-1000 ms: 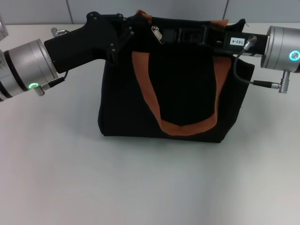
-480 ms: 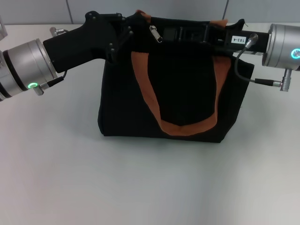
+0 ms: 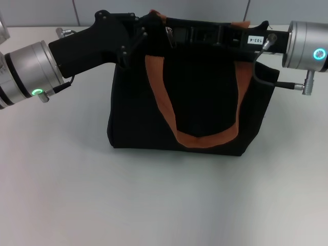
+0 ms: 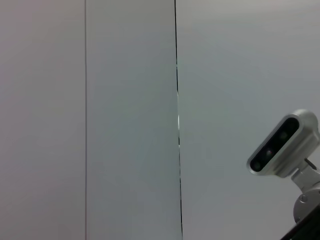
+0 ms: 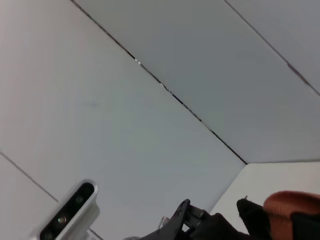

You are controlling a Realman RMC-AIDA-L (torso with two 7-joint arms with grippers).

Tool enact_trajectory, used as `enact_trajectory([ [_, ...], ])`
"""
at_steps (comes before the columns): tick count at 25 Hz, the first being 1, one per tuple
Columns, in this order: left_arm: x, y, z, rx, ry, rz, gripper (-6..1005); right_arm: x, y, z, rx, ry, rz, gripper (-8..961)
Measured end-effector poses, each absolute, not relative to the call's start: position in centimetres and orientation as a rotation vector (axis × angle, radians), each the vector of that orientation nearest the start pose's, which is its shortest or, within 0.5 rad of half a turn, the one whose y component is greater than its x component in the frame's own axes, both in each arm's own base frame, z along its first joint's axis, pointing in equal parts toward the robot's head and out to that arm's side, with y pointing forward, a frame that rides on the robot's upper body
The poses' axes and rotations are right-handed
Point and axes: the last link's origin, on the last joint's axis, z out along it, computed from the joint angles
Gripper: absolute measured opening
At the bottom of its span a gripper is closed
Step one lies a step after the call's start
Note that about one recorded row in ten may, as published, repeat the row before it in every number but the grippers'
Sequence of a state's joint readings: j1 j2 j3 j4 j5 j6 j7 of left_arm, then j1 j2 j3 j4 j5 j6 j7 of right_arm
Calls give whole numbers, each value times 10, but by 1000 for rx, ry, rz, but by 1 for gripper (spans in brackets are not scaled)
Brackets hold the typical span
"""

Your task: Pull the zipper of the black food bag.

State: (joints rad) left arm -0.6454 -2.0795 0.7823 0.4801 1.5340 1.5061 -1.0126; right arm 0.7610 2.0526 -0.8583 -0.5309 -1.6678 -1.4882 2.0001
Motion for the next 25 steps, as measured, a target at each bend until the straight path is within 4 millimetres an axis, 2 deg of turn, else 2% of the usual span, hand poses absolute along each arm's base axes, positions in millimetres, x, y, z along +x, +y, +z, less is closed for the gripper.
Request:
enact_trajectory([
  [3,-196,369,-1,-2473,-170,-1100,146,162,384,-8,-2674,1194,1142,15],
  [4,-196,369,-1,-2472,-169,-1102,146,164,380,-8,-2684,1096,1148,23],
  [6,-196,369,0,-2472,-168,-1103,147,165,378,-8,-2688,1045,1149,38],
  [9,-194,369,0,-2457,-182,-1138,148,171,370,-8,-2696,905,1164,146],
  [12,-190,369,-1,-2449,-190,-1170,150,176,368,-8,-2684,897,1169,254],
  [16,-187,368,-5,-2467,-190,-1185,151,181,366,-6,-2668,901,1167,331],
  [23,-185,368,-5,-2469,-184,-1199,154,179,369,-5,-2669,894,1166,467],
  [24,-184,368,-5,-2469,-183,-1200,155,176,370,-5,-2676,891,1170,582],
  [25,-184,368,-5,-2469,-183,-1200,155,176,370,-5,-2676,891,1170,582],
])
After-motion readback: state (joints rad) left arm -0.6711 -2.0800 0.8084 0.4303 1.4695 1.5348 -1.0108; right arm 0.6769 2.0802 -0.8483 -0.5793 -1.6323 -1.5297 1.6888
